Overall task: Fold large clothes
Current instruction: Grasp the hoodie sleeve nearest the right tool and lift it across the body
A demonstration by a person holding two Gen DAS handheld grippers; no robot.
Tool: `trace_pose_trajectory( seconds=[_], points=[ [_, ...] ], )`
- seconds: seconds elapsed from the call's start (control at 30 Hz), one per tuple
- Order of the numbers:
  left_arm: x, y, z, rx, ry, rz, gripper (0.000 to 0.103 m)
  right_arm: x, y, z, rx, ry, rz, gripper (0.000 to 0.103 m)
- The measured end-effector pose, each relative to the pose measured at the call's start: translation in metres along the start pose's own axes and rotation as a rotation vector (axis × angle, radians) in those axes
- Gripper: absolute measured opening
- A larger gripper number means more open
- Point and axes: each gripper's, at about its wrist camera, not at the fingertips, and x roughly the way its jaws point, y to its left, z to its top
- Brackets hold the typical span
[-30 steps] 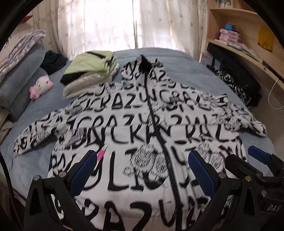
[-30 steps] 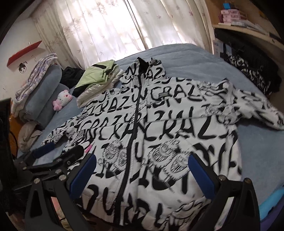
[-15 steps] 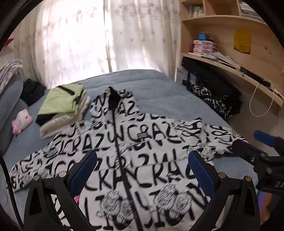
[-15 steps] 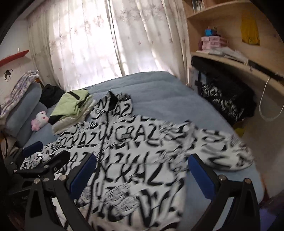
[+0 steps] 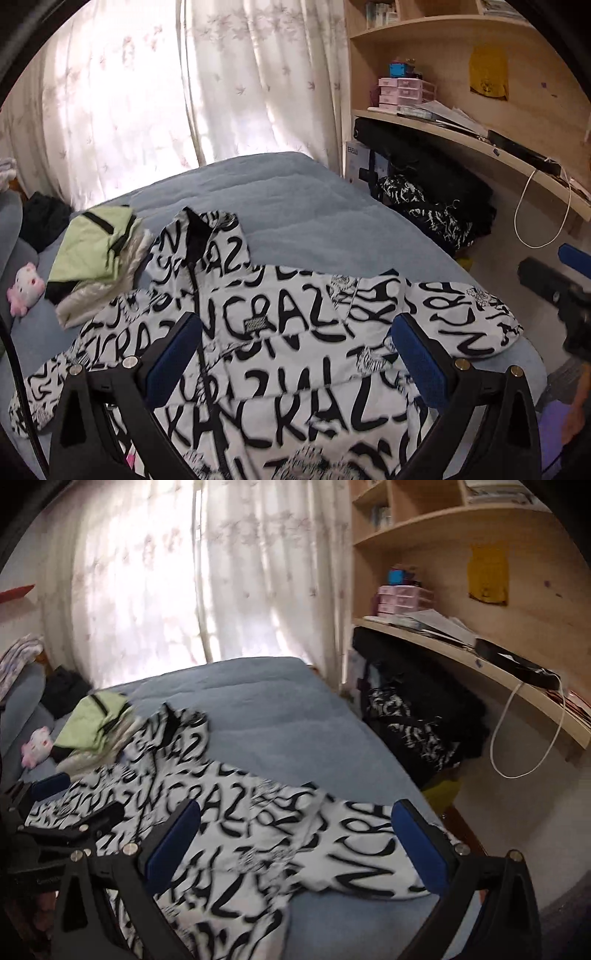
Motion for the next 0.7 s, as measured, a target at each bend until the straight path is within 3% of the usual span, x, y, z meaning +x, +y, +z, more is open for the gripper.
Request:
trace_pose_trajectory(
  seconds=[0.23, 0.5, 0.7],
  points=[
    [0.071, -0.027, 0.007, -0.015, 0.102, 0.022, 0.102, 0.059, -0.086, -0.012, 0.178, 0.163, -0.021, 0.103],
    [0.153, -0.047, -0.023, -0.024, 0.250, 0.037, 0.101, 0.104, -0.181, -0.080, 0.511, 0.402, -0.008, 0.087],
    [0.172, -0.054, -0.046, -0.047, 0.265, 0.013, 0.101, 0.114, -0.217, -0.132, 0.702, 0.491, 0.014, 0.086]
  ],
)
